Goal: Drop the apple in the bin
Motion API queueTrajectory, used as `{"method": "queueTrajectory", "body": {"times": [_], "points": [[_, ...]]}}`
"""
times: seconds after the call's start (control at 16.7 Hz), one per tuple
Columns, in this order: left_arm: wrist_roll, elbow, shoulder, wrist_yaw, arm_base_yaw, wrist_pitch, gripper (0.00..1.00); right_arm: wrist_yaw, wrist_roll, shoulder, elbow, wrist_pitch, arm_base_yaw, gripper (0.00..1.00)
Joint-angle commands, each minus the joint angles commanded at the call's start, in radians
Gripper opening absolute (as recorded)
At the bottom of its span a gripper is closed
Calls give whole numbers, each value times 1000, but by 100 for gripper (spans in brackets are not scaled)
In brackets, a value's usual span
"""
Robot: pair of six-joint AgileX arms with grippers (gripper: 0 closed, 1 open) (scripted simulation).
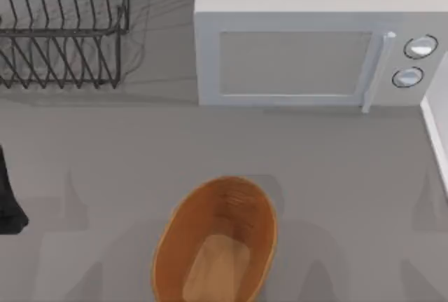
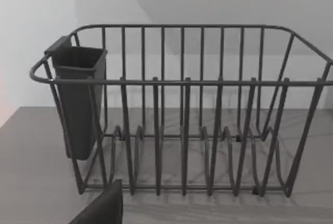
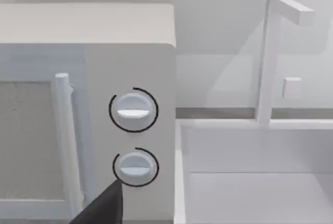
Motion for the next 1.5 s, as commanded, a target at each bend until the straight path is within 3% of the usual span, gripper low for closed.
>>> {"method": "queueTrajectory", "body": {"times": [0.24, 0.48, 1.14, 1.5], "points": [[4, 28, 32, 0, 6, -24, 100, 0, 0, 0, 0, 0, 0, 100], [25, 179, 223, 1, 32, -151, 100, 0, 0, 0, 0, 0, 0, 100], [113, 809, 1268, 7, 149, -726, 100, 0, 0, 0, 0, 0, 0, 100], [146, 1071, 1638, 8, 199, -943, 100, 0, 0, 0, 0, 0, 0, 100]]}}
